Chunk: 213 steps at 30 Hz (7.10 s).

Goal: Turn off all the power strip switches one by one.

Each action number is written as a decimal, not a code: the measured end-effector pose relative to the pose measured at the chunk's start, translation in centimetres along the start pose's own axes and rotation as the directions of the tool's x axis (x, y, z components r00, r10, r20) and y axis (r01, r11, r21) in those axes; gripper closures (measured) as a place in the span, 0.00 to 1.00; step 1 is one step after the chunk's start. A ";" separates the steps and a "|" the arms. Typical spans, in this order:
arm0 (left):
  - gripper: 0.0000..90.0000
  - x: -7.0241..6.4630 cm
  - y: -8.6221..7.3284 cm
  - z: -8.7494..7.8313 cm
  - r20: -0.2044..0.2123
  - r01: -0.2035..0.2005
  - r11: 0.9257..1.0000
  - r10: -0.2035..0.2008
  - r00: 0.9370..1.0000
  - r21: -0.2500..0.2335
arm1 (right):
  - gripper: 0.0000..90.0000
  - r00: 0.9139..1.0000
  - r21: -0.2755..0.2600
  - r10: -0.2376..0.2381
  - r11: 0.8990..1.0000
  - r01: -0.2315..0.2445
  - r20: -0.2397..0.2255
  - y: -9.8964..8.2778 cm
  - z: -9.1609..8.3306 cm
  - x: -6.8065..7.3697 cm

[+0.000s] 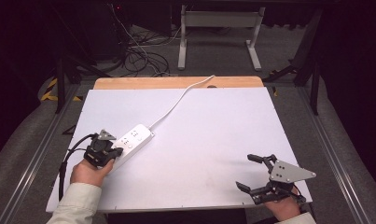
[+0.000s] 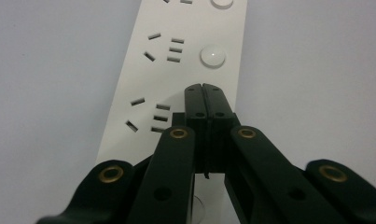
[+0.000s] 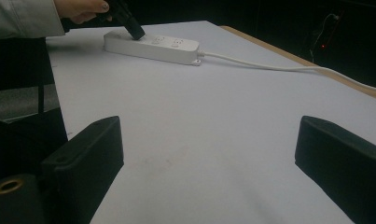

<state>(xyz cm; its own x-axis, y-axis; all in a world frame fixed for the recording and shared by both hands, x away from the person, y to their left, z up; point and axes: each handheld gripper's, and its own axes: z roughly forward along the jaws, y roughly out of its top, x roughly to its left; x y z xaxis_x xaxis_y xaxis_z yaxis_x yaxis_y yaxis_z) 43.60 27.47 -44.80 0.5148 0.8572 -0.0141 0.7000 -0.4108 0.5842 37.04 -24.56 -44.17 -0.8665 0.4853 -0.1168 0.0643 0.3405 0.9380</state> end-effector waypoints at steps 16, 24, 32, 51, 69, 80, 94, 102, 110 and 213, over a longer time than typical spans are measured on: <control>1.00 0.0 0.3 -2.0 0.008 0.004 0.993 -0.003 1.000 -0.120 | 0.09 1.000 0.001 0.006 1.000 -0.006 -0.001 0.0 0.0 0.0; 1.00 -0.5 1.0 -2.5 0.013 -0.016 0.993 0.018 1.000 -0.119 | 0.09 1.000 0.005 0.000 1.000 0.000 -0.004 0.0 0.1 0.0; 1.00 -0.7 1.8 -1.3 0.031 -0.020 0.995 0.023 0.999 -0.101 | 0.09 1.000 0.002 -0.002 1.000 0.002 -0.005 0.0 0.1 -0.1; 1.00 -0.5 3.1 1.4 0.026 -0.016 0.998 0.018 0.999 -0.058 | 0.09 1.000 0.001 0.006 1.000 -0.006 -0.006 -0.1 0.1 -0.1; 1.00 -0.5 3.0 2.3 0.009 -0.020 0.999 0.020 1.000 -0.027 | 0.09 1.000 0.001 0.001 1.000 -0.001 -0.007 -0.1 0.0 -0.1; 1.00 -0.8 3.0 2.3 -0.017 -0.034 0.999 0.033 0.999 -0.029 | 0.09 1.000 0.002 0.001 1.000 0.000 -0.009 -0.1 0.1 -0.1; 1.00 -0.9 2.8 2.3 -0.027 -0.044 0.999 0.043 0.999 -0.032 | 0.09 1.000 0.003 0.000 1.000 0.000 -0.009 -0.1 0.1 0.0; 1.00 -0.8 2.8 2.3 -0.020 -0.029 0.999 0.029 0.999 -0.027 | 0.09 1.000 0.004 0.000 1.000 0.000 -0.009 -0.1 0.1 0.0; 1.00 -1.2 3.2 1.0 -0.037 -0.052 0.993 0.048 0.998 -0.108 | 0.09 1.000 0.000 -0.002 1.000 0.002 -0.007 -0.1 0.0 0.0; 0.51 -4.4 1.5 -6.8 0.136 -0.070 0.855 0.162 0.977 -0.514 | 0.09 1.000 -0.001 0.017 1.000 -0.017 -0.002 -0.3 -0.2 -0.3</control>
<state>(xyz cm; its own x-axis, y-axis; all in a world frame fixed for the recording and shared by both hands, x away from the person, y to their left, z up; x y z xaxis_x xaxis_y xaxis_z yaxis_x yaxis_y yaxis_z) 39.04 25.22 -38.31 0.6839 0.7289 -0.0294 0.3076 -0.2516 0.9177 37.24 -24.96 -44.35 -0.8662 0.4896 -0.0998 0.0791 0.3315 0.9401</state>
